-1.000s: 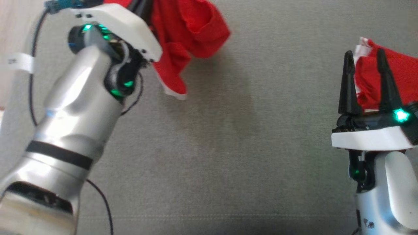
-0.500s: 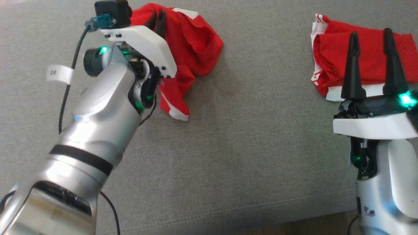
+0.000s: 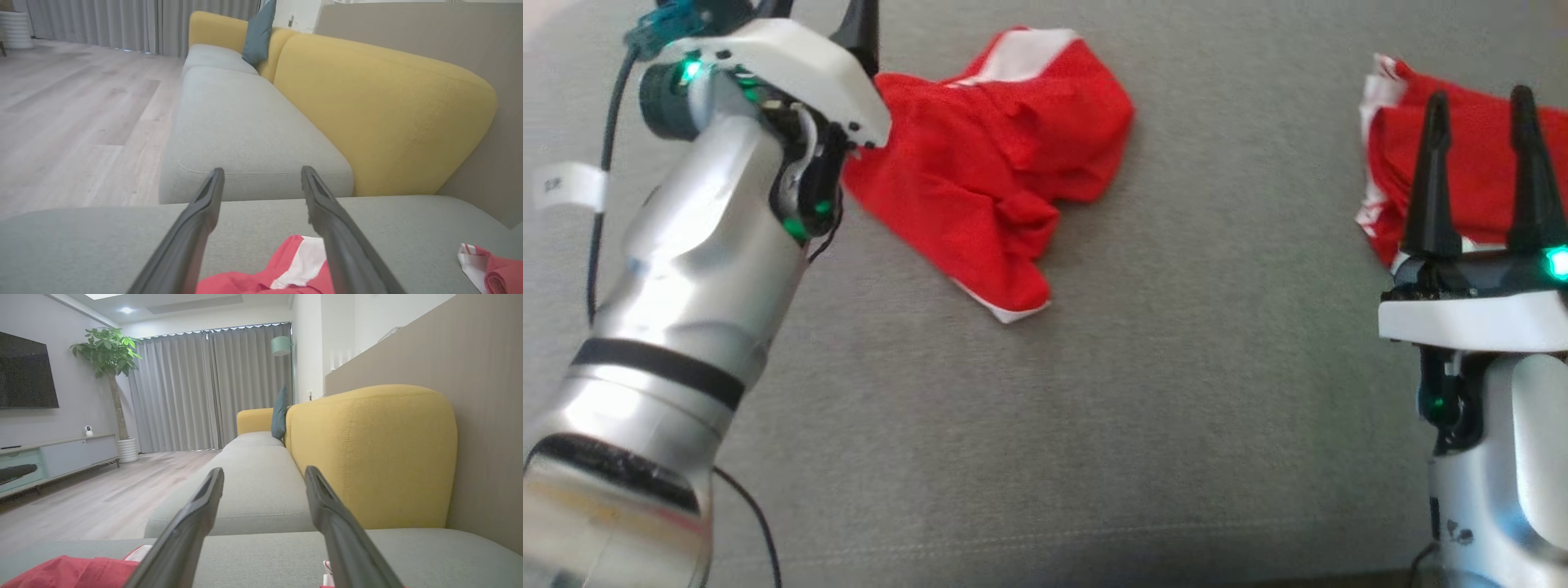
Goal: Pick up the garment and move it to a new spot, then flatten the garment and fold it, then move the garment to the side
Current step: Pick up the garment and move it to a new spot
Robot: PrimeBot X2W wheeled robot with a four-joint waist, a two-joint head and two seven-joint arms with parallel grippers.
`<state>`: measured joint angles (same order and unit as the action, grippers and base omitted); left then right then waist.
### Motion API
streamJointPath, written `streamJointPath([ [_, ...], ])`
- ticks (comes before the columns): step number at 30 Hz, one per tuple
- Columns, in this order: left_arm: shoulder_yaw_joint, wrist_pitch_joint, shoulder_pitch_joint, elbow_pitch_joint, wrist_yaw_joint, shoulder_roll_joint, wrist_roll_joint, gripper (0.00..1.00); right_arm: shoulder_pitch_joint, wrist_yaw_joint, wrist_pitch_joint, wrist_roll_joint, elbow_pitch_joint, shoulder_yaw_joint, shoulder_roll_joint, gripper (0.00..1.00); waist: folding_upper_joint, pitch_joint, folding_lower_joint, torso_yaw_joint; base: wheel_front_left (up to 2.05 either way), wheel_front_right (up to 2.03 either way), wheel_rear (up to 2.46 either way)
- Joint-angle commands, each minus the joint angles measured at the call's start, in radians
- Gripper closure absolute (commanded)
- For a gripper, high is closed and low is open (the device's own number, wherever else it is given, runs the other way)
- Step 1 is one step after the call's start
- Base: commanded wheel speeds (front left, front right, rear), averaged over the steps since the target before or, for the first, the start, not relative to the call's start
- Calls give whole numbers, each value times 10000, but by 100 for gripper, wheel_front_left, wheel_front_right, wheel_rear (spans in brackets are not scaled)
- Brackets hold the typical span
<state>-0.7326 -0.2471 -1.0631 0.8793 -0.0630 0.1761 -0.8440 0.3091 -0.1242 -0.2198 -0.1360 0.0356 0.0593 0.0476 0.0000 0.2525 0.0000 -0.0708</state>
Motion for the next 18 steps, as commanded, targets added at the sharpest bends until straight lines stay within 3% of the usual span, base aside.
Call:
streamJointPath([
  [1, 318, -114, -101, -472, 43, 505, 209, 0, -107, -65, 51, 95, -293, -140, 26, 0, 0, -422, 0, 556, 0, 0, 0],
  [8, 812, -142, 1197, -1888, -238, 1229, 934, 0, -468, -65, 203, 154, -159, -112, 26, 0, 0, -1054, 0, 1282, 0, 0, 0],
  [13, 1641, -145, 3282, -3599, -704, 1712, 1489, 0, -985, -65, 303, 75, 60, -380, 26, 0, 0, -1543, 0, 1723, 0, 0, 0],
  [18, 2687, -145, 5676, -5365, -1167, 1712, 1785, 0, -1551, -65, 379, -134, 279, -738, 26, 0, 0, -1744, 0, 2115, 0, 0, 0],
])
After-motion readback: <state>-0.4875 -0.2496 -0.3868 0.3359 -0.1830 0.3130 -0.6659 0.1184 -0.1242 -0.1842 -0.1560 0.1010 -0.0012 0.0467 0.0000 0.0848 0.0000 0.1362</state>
